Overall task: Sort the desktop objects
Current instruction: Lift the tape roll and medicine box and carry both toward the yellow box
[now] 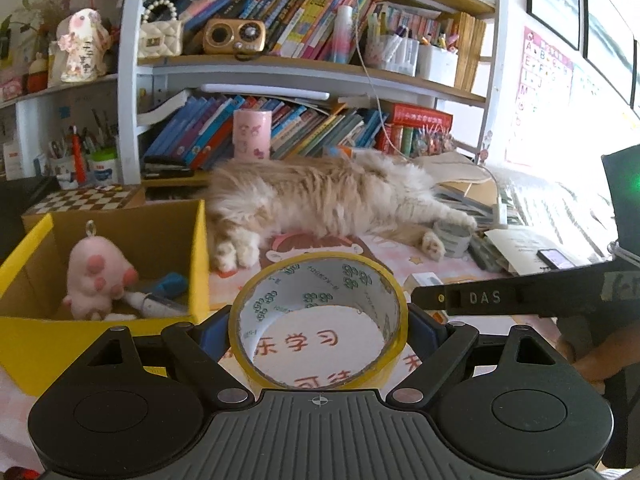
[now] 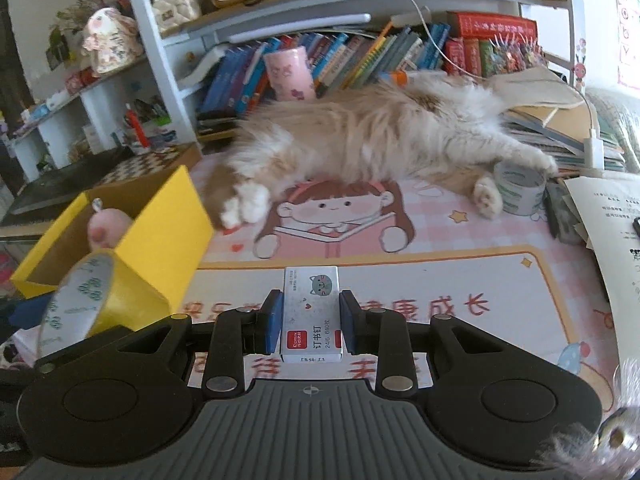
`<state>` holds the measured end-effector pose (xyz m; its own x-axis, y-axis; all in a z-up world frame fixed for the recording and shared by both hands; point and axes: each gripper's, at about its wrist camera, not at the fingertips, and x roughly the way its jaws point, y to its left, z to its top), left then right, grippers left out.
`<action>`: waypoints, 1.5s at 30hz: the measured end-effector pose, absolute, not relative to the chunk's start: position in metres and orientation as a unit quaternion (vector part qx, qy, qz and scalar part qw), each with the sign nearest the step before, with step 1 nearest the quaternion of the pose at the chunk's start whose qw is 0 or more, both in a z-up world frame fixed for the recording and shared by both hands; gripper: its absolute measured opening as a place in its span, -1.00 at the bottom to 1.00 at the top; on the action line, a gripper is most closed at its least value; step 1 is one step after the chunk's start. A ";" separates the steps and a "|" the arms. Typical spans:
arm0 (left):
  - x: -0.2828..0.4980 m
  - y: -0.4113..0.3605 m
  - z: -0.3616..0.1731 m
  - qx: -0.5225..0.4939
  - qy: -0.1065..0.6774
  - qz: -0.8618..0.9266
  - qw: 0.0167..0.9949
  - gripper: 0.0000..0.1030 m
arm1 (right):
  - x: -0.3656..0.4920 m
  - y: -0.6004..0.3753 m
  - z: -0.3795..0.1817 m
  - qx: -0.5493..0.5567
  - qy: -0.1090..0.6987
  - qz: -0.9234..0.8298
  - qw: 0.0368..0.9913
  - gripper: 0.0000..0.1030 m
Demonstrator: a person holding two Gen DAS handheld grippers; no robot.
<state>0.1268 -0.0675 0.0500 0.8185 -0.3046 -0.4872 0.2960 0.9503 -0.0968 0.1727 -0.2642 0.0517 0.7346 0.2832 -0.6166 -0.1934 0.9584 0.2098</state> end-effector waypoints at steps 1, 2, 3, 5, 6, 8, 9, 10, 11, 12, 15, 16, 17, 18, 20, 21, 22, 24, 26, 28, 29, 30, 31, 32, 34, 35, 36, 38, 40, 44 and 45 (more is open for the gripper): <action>0.124 -0.064 0.050 -0.009 0.256 -0.155 0.954 0.72 | 0.168 -0.259 0.052 0.064 0.340 0.129 0.929 -0.47; 0.121 -0.060 0.049 -0.010 0.255 -0.154 0.954 0.72 | 0.165 -0.255 0.052 0.063 0.340 0.130 0.929 -0.47; 0.119 -0.055 0.049 -0.011 0.255 -0.153 0.955 0.72 | 0.161 -0.252 0.051 0.063 0.342 0.130 0.929 -0.47; 0.114 -0.048 0.049 -0.012 0.256 -0.152 0.955 0.72 | 0.153 -0.245 0.049 0.063 0.346 0.131 0.927 -0.47; 0.110 -0.044 0.048 -0.012 0.257 -0.152 0.954 0.72 | 0.150 -0.241 0.048 0.063 0.348 0.131 0.926 -0.47; 0.104 -0.037 0.048 -0.013 0.257 -0.151 0.954 0.72 | 0.143 -0.234 0.049 0.061 0.348 0.130 0.927 -0.47; 0.101 -0.032 0.049 -0.014 0.257 -0.150 0.955 0.72 | 0.140 -0.229 0.049 0.058 0.346 0.130 0.927 -0.47; 0.097 -0.028 0.049 -0.016 0.256 -0.148 0.955 0.72 | 0.136 -0.225 0.050 0.054 0.345 0.131 0.928 -0.47; 0.094 -0.023 0.050 -0.019 0.254 -0.145 0.956 0.72 | 0.132 -0.221 0.051 0.051 0.344 0.132 0.928 -0.47; 0.089 -0.018 0.050 -0.022 0.252 -0.141 0.957 0.72 | 0.128 -0.217 0.051 0.048 0.344 0.134 0.928 -0.47; 0.080 -0.003 0.050 -0.031 0.250 -0.129 0.959 0.72 | 0.116 -0.202 0.050 0.036 0.347 0.143 0.926 -0.47; 0.078 0.002 0.050 -0.033 0.250 -0.125 0.960 0.72 | 0.112 -0.197 0.049 0.033 0.348 0.145 0.926 -0.47; 0.076 0.006 0.050 -0.034 0.251 -0.121 0.960 0.72 | 0.108 -0.193 0.049 0.030 0.349 0.147 0.925 -0.47; 0.074 0.012 0.049 -0.034 0.253 -0.117 0.960 0.72 | 0.104 -0.189 0.049 0.029 0.349 0.149 0.925 -0.47; 0.068 0.019 0.048 -0.033 0.257 -0.113 0.959 0.72 | 0.096 -0.182 0.048 0.027 0.348 0.150 0.925 -0.47; 0.065 0.023 0.046 -0.032 0.260 -0.112 0.959 0.72 | 0.093 -0.179 0.047 0.026 0.348 0.150 0.925 -0.47; 0.062 0.027 0.045 -0.030 0.262 -0.112 0.958 0.72 | 0.089 -0.175 0.046 0.026 0.350 0.150 0.924 -0.47; 0.056 0.032 0.042 -0.029 0.269 -0.113 0.956 0.72 | 0.084 -0.168 0.045 0.026 0.353 0.150 0.923 -0.47; 0.051 0.038 0.040 -0.029 0.275 -0.115 0.954 0.72 | 0.077 -0.162 0.043 0.026 0.355 0.151 0.922 -0.47; 0.047 0.042 0.038 -0.028 0.278 -0.118 0.953 0.72 | 0.071 -0.156 0.041 0.025 0.358 0.152 0.921 -0.47; 0.045 0.044 0.037 -0.028 0.279 -0.119 0.952 0.72 | 0.068 -0.153 0.041 0.024 0.359 0.153 0.921 -0.47; 0.042 0.046 0.037 -0.027 0.280 -0.120 0.952 0.72 | 0.065 -0.150 0.040 0.024 0.360 0.153 0.920 -0.47; 0.040 0.049 0.036 -0.027 0.281 -0.120 0.952 0.72 | 0.062 -0.147 0.040 0.023 0.360 0.153 0.920 -0.47; 0.038 0.051 0.035 -0.028 0.281 -0.121 0.952 0.72 | 0.059 -0.145 0.039 0.023 0.361 0.153 0.920 -0.47; 0.034 0.056 0.034 -0.029 0.283 -0.120 0.951 0.72 | 0.053 -0.139 0.038 0.024 0.362 0.152 0.919 -0.47; 0.032 0.058 0.033 -0.029 0.285 -0.119 0.951 0.72 | 0.051 -0.137 0.037 0.024 0.363 0.152 0.919 -0.47; 0.029 0.061 0.032 -0.030 0.286 -0.118 0.950 0.72 | 0.049 -0.135 0.036 0.024 0.364 0.153 0.918 -0.47; 0.025 0.066 0.031 -0.032 0.288 -0.116 0.950 0.72 | 0.045 -0.129 0.035 0.024 0.366 0.155 0.917 -0.47; 0.022 0.070 0.031 -0.033 0.288 -0.112 0.950 0.72 | 0.042 -0.123 0.034 0.021 0.367 0.158 0.917 -0.47; 0.016 0.081 0.030 -0.037 0.288 -0.105 0.951 0.72 | 0.039 -0.113 0.034 0.015 0.368 0.169 0.914 -0.47; 0.015 0.083 0.030 -0.038 0.287 -0.102 0.952 0.72 | 0.038 -0.110 0.034 0.014 0.368 0.172 0.914 -0.47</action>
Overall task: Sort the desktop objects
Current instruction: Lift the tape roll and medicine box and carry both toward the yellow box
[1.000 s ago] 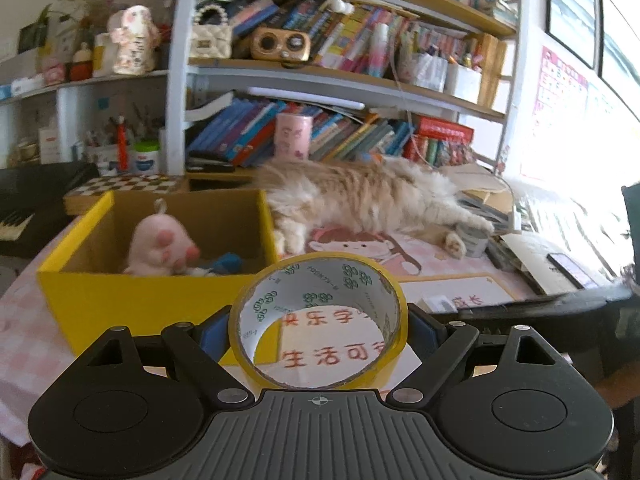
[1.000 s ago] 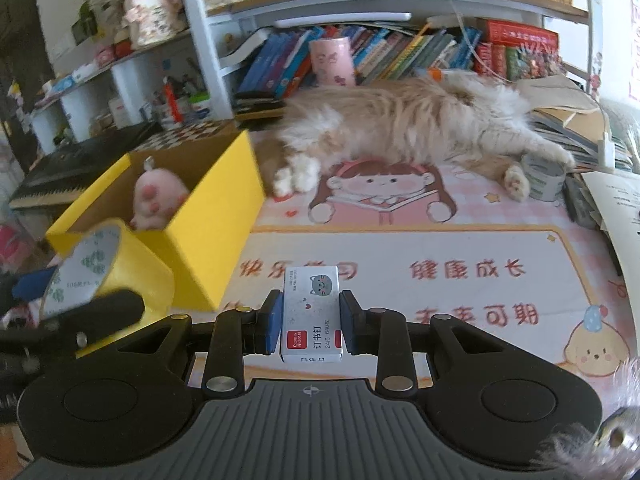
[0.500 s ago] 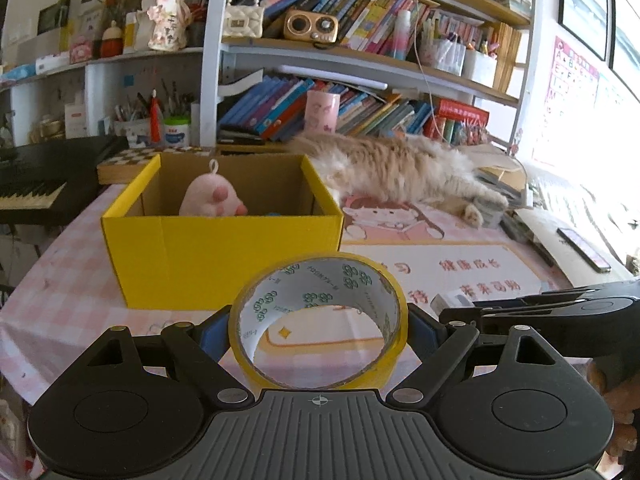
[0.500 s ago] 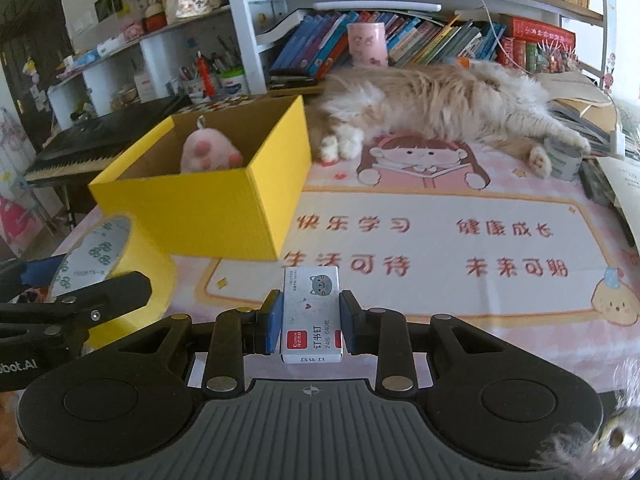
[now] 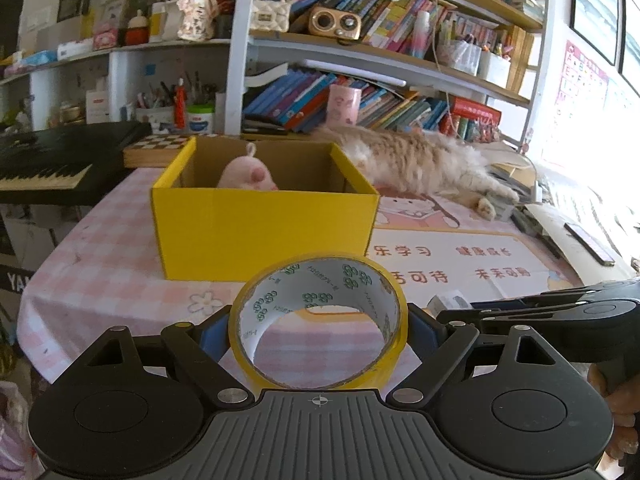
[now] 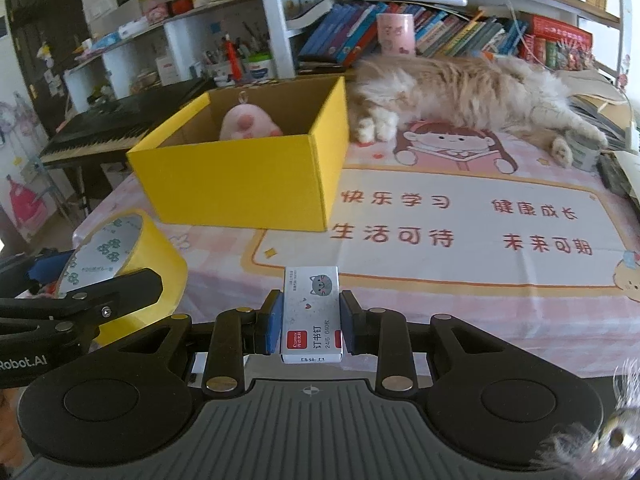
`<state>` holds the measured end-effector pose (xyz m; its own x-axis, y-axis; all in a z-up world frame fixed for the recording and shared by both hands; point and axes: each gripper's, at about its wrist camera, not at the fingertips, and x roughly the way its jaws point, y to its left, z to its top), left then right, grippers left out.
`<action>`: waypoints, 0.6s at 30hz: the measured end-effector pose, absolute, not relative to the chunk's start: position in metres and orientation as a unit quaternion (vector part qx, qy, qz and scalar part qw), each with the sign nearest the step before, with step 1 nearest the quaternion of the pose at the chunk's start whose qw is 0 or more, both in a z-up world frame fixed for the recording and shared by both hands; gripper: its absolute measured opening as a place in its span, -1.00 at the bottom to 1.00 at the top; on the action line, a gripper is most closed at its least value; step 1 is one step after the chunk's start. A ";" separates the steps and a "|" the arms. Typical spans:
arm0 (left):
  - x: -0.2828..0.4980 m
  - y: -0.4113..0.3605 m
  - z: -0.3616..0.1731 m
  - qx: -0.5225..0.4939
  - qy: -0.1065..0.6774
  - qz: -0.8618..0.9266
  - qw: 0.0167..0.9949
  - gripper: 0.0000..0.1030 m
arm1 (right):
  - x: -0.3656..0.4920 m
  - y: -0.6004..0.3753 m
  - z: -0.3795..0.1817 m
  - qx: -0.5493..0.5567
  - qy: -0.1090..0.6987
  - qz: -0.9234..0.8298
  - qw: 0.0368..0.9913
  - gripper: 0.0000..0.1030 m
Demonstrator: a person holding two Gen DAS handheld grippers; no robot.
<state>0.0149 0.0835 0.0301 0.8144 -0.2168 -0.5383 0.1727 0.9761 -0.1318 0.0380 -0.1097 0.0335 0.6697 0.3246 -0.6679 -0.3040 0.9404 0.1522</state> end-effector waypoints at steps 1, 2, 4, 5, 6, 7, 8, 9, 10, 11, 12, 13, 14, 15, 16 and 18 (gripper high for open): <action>0.013 0.086 0.030 -0.040 0.286 -0.099 0.952 0.72 | 0.037 -0.106 0.033 0.012 0.368 0.176 0.913 -0.47; 0.012 0.089 0.030 -0.041 0.285 -0.096 0.953 0.72 | 0.036 -0.103 0.034 0.009 0.368 0.179 0.912 -0.47; 0.010 0.095 0.030 -0.044 0.283 -0.088 0.954 0.72 | 0.035 -0.096 0.034 0.004 0.368 0.186 0.911 -0.47; 0.008 0.099 0.031 -0.045 0.283 -0.084 0.954 0.72 | 0.035 -0.093 0.034 0.002 0.367 0.190 0.910 -0.47; 0.006 0.102 0.031 -0.047 0.282 -0.079 0.955 0.72 | 0.035 -0.090 0.034 0.000 0.368 0.194 0.909 -0.47; 0.005 0.105 0.031 -0.049 0.282 -0.075 0.955 0.72 | 0.035 -0.086 0.034 -0.002 0.368 0.199 0.908 -0.47; 0.003 0.108 0.031 -0.051 0.282 -0.072 0.955 0.72 | 0.034 -0.083 0.034 -0.005 0.368 0.204 0.907 -0.47; 0.002 0.110 0.031 -0.052 0.282 -0.068 0.956 0.72 | 0.034 -0.079 0.034 -0.007 0.368 0.209 0.906 -0.47; 0.000 0.113 0.031 -0.054 0.282 -0.064 0.956 0.72 | 0.033 -0.074 0.035 -0.009 0.368 0.215 0.905 -0.47; -0.001 0.116 0.031 -0.055 0.282 -0.060 0.956 0.72 | 0.032 -0.071 0.035 -0.012 0.368 0.220 0.904 -0.47; -0.002 0.118 0.031 -0.057 0.282 -0.056 0.956 0.72 | 0.031 -0.068 0.035 -0.015 0.367 0.225 0.903 -0.47; -0.003 0.121 0.032 -0.059 0.281 -0.050 0.957 0.72 | 0.031 -0.063 0.035 -0.018 0.366 0.231 0.901 -0.47; -0.003 0.123 0.032 -0.060 0.280 -0.046 0.957 0.72 | 0.031 -0.060 0.035 -0.020 0.366 0.235 0.900 -0.47; -0.003 0.125 0.033 -0.063 0.278 -0.041 0.958 0.72 | 0.031 -0.057 0.036 -0.023 0.365 0.239 0.899 -0.47; -0.003 0.128 0.034 -0.066 0.276 -0.036 0.958 0.72 | 0.032 -0.053 0.036 -0.028 0.364 0.244 0.899 -0.47; -0.002 0.132 0.035 -0.071 0.273 -0.030 0.959 0.72 | 0.034 -0.047 0.038 -0.035 0.360 0.251 0.898 -0.47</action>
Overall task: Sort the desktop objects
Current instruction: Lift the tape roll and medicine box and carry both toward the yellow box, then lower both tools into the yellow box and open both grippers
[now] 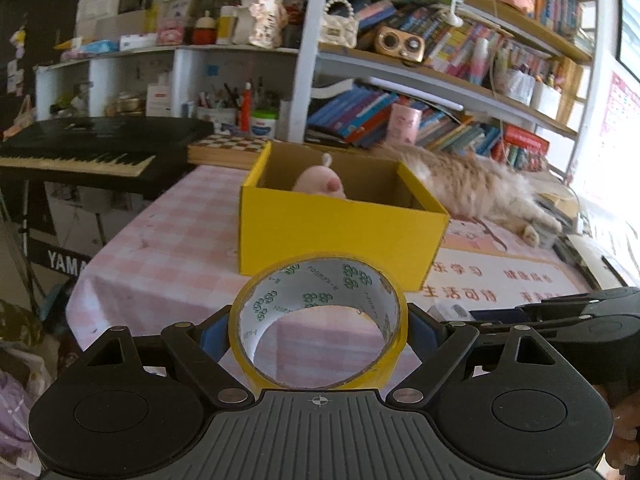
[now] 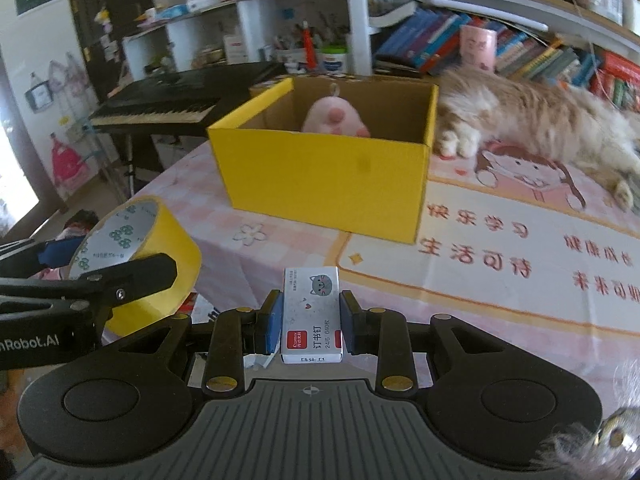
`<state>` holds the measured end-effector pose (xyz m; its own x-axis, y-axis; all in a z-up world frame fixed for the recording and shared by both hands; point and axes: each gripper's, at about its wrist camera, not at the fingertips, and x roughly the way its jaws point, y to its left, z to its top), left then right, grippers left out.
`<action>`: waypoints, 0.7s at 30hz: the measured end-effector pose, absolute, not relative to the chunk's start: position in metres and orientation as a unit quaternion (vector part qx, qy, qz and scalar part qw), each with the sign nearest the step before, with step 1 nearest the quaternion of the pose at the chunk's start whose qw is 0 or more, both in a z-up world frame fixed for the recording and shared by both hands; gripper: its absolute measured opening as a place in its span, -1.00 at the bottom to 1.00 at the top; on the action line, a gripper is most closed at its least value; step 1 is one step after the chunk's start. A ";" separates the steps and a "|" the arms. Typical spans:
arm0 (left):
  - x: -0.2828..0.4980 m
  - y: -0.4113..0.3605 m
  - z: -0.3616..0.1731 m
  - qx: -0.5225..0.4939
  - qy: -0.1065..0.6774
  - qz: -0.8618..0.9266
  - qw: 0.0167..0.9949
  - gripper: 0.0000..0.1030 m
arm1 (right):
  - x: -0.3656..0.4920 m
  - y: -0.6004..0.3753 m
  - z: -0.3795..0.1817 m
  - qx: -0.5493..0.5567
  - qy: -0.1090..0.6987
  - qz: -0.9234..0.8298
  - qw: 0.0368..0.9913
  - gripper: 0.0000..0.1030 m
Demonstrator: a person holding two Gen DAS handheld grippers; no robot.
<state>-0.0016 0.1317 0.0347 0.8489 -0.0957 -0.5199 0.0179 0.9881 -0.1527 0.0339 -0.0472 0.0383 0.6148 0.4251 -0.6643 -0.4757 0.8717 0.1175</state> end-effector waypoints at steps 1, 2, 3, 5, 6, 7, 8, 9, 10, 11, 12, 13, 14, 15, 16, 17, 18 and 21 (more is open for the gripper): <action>0.000 0.133 0.035 -0.073 0.272 -0.028 0.959 0.72 | 0.035 -0.044 0.040 -0.040 0.357 0.255 0.898 -0.47; 0.002 0.133 0.035 -0.075 0.270 -0.027 0.959 0.72 | 0.036 -0.041 0.041 -0.044 0.354 0.258 0.898 -0.47; 0.004 0.133 0.036 -0.076 0.269 -0.028 0.960 0.72 | 0.037 -0.040 0.042 -0.048 0.350 0.260 0.898 -0.47; 0.010 0.132 0.037 -0.072 0.264 -0.028 0.961 0.72 | 0.041 -0.037 0.045 -0.055 0.343 0.264 0.900 -0.47; 0.014 0.132 0.038 -0.071 0.261 -0.028 0.962 0.72 | 0.045 -0.037 0.046 -0.055 0.341 0.265 0.900 -0.47; 0.017 0.132 0.040 -0.070 0.257 -0.027 0.964 0.72 | 0.050 -0.036 0.048 -0.054 0.340 0.267 0.900 -0.47; 0.021 0.132 0.042 -0.070 0.252 -0.026 0.965 0.72 | 0.055 -0.035 0.049 -0.053 0.338 0.268 0.901 -0.47; 0.025 0.132 0.044 -0.068 0.247 -0.025 0.966 0.72 | 0.060 -0.034 0.051 -0.051 0.336 0.269 0.901 -0.47; 0.029 0.133 0.046 -0.067 0.243 -0.024 0.968 0.72 | 0.066 -0.032 0.053 -0.051 0.332 0.271 0.902 -0.47; 0.034 0.134 0.048 -0.066 0.238 -0.024 0.969 0.72 | 0.071 -0.030 0.055 -0.051 0.329 0.272 0.903 -0.47; 0.040 0.135 0.051 -0.066 0.234 -0.024 0.970 0.72 | 0.077 -0.029 0.057 -0.050 0.325 0.273 0.904 -0.47; 0.046 0.135 0.052 -0.066 0.230 -0.025 0.971 0.72 | 0.083 -0.028 0.060 -0.048 0.321 0.273 0.906 -0.47; 0.053 0.136 0.054 -0.065 0.226 -0.026 0.972 0.72 | 0.090 -0.027 0.063 -0.047 0.316 0.273 0.907 -0.47; 0.059 0.137 0.055 -0.063 0.223 -0.028 0.972 0.72 | 0.096 -0.026 0.066 -0.047 0.311 0.272 0.909 -0.47; 0.067 0.137 0.057 -0.060 0.220 -0.029 0.973 0.72 | 0.103 -0.026 0.069 -0.046 0.306 0.272 0.911 -0.47; 0.076 0.137 0.059 -0.057 0.216 -0.031 0.974 0.72 | 0.110 -0.025 0.073 -0.046 0.301 0.271 0.913 -0.47; 0.083 0.137 0.060 -0.054 0.211 -0.032 0.975 0.72 | 0.116 -0.026 0.075 -0.047 0.297 0.270 0.915 -0.47; 0.106 0.137 0.065 -0.049 0.199 -0.032 0.978 0.72 | 0.136 -0.029 0.083 -0.051 0.283 0.265 0.921 -0.47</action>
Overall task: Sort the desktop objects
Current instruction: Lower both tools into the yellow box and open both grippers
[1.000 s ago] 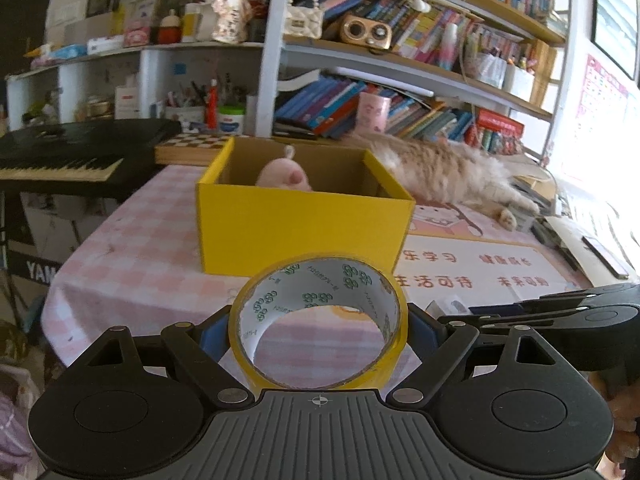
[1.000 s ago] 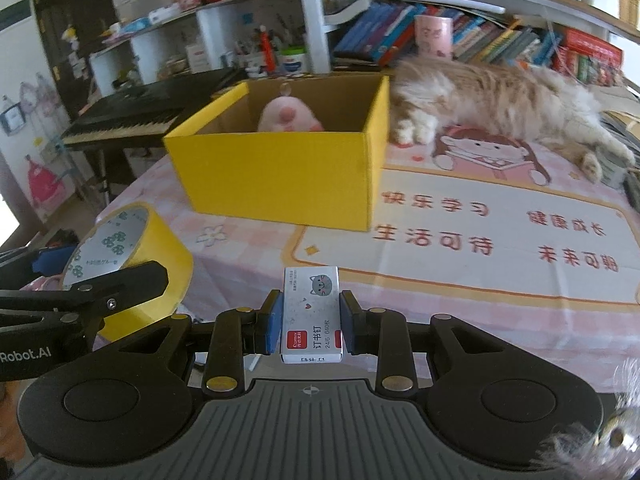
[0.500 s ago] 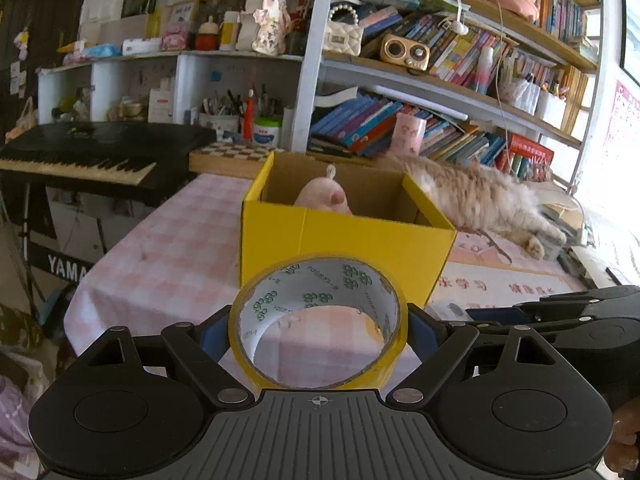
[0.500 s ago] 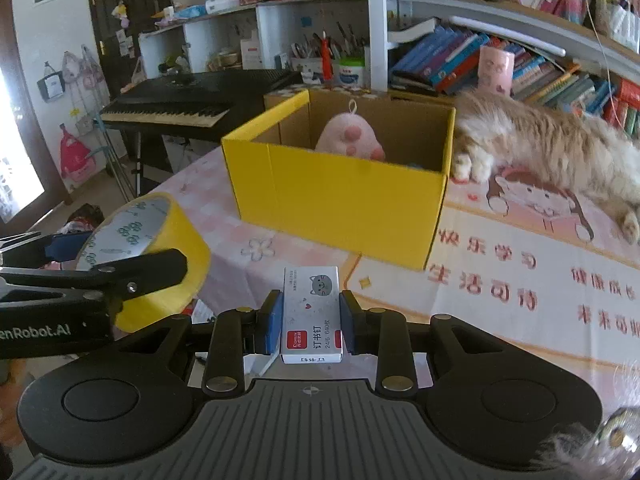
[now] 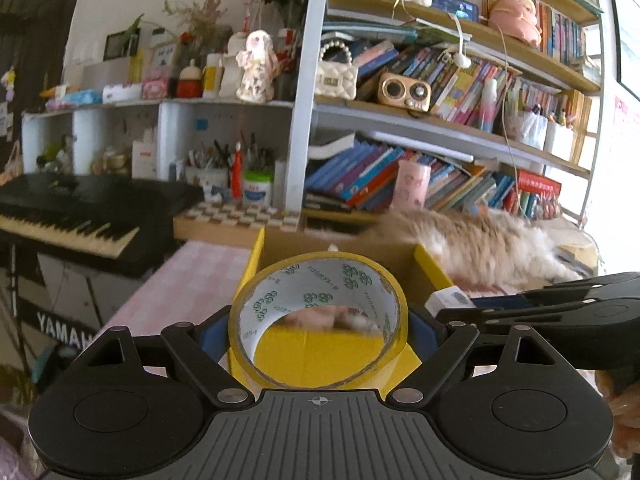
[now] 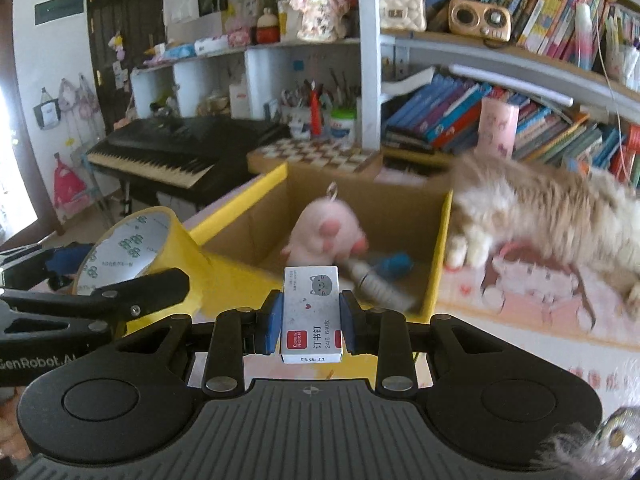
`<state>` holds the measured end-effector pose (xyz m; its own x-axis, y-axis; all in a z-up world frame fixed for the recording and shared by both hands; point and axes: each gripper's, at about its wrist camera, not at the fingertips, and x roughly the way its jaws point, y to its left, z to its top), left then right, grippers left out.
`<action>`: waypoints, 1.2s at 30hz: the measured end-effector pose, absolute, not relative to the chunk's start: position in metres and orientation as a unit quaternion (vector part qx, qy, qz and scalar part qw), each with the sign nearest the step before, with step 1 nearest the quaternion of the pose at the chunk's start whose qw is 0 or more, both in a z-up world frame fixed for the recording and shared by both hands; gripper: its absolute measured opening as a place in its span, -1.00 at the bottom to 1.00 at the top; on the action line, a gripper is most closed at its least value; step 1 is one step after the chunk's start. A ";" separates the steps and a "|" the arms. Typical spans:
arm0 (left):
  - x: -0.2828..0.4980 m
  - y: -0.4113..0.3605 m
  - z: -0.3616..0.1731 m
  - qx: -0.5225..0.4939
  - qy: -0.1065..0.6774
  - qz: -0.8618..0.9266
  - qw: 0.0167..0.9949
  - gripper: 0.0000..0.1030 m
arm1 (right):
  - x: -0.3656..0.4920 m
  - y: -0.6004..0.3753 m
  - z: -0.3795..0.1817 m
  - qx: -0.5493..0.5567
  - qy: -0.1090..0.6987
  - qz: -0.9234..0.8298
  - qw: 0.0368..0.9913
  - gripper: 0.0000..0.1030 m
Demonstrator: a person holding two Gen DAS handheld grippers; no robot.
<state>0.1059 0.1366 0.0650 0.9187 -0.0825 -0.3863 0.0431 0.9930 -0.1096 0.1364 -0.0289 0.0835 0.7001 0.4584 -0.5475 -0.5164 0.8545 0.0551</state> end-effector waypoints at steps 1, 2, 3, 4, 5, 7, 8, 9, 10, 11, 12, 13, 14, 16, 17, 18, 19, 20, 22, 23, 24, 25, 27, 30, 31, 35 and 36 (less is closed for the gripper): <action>0.112 0.137 0.066 -0.049 0.196 -0.032 0.979 0.72 | 0.145 -0.030 0.086 -0.052 0.279 0.262 0.922 -0.47; 0.119 0.136 0.068 -0.048 0.193 -0.031 0.979 0.72 | 0.152 -0.031 0.087 -0.053 0.276 0.261 0.924 -0.47; 0.126 0.136 0.069 -0.047 0.191 -0.031 0.980 0.72 | 0.158 -0.033 0.089 -0.053 0.273 0.259 0.925 -0.47; 0.133 0.136 0.070 -0.047 0.189 -0.030 0.980 0.72 | 0.166 -0.034 0.090 -0.054 0.270 0.256 0.927 -0.47; 0.139 0.136 0.071 -0.046 0.187 -0.030 0.981 0.72 | 0.174 -0.035 0.091 -0.053 0.268 0.253 0.928 -0.47; 0.151 0.134 0.071 -0.043 0.185 -0.029 0.981 0.72 | 0.187 -0.037 0.092 -0.053 0.266 0.250 0.929 -0.47; 0.157 0.133 0.071 -0.042 0.186 -0.029 0.981 0.72 | 0.195 -0.038 0.092 -0.054 0.265 0.250 0.930 -0.47; 0.163 0.133 0.071 -0.042 0.186 -0.028 0.981 0.72 | 0.202 -0.038 0.091 -0.055 0.266 0.250 0.929 -0.47; 0.167 0.132 0.069 -0.042 0.188 -0.027 0.981 0.72 | 0.210 -0.038 0.090 -0.056 0.266 0.251 0.929 -0.47; 0.172 0.131 0.068 -0.043 0.191 -0.027 0.980 0.72 | 0.216 -0.038 0.090 -0.058 0.267 0.253 0.928 -0.47; 0.178 0.130 0.066 -0.043 0.195 -0.027 0.979 0.72 | 0.222 -0.038 0.089 -0.061 0.268 0.254 0.927 -0.47; 0.183 0.129 0.064 -0.043 0.199 -0.027 0.979 0.72 | 0.229 -0.037 0.087 -0.063 0.270 0.256 0.926 -0.47; 0.188 0.128 0.063 -0.042 0.202 -0.026 0.978 0.72 | 0.236 -0.036 0.086 -0.065 0.272 0.259 0.925 -0.47; 0.198 0.126 0.059 -0.040 0.211 -0.028 0.976 0.72 | 0.246 -0.033 0.082 -0.070 0.276 0.263 0.922 -0.47; 0.203 0.124 0.056 -0.039 0.217 -0.028 0.975 0.72 | 0.253 -0.031 0.079 -0.074 0.279 0.267 0.919 -0.47; 0.207 0.124 0.054 -0.038 0.223 -0.028 0.974 0.72 | 0.258 -0.029 0.076 -0.077 0.282 0.269 0.918 -0.47; 0.211 0.123 0.052 -0.038 0.227 -0.028 0.973 0.72 | 0.265 -0.028 0.073 -0.081 0.285 0.272 0.915 -0.47; 0.215 0.122 0.050 -0.038 0.232 -0.029 0.972 0.72 | 0.269 -0.027 0.070 -0.084 0.288 0.275 0.913 -0.47; 0.223 0.121 0.045 -0.034 0.244 -0.030 0.969 0.72 | 0.278 -0.024 0.065 -0.092 0.289 0.281 0.910 -0.47; 0.228 0.119 0.042 -0.029 0.253 -0.031 0.967 0.72 | 0.282 -0.021 0.063 -0.097 0.290 0.283 0.909 -0.47; 0.233 0.118 0.039 -0.024 0.262 -0.031 0.964 0.72 | 0.286 -0.019 0.061 -0.102 0.291 0.286 0.907 -0.47; 0.237 0.117 0.035 -0.021 0.271 -0.031 0.962 0.72 | 0.290 -0.017 0.057 -0.107 0.293 0.288 0.905 -0.47; 0.244 0.117 0.029 -0.018 0.287 -0.031 0.957 0.72 | 0.298 -0.013 0.052 -0.117 0.300 0.293 0.900 -0.47; 0.253 0.115 0.021 -0.010 0.304 -0.035 0.952 0.72 | 0.311 -0.008 0.043 -0.139 0.314 0.298 0.891 -0.47; 0.255 0.114 0.019 -0.006 0.307 -0.038 0.951 0.72 | 0.314 -0.007 0.040 -0.143 0.318 0.299 0.888 -0.47; 0.261 0.106 0.009 0.027 0.329 -0.039 0.943 0.71 | 0.325 -0.004 0.032 -0.159 0.331 0.301 0.880 -0.47; 0.262 0.104 0.008 0.037 0.329 -0.041 0.943 0.71 | 0.326 -0.004 0.030 -0.162 0.333 0.302 0.878 -0.47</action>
<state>0.2616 0.1040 0.0083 0.7800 -0.0526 -0.6236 0.1007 0.9940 0.0422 0.3259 -0.0041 0.0303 0.5958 0.4229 -0.6828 -0.6389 0.7647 -0.0838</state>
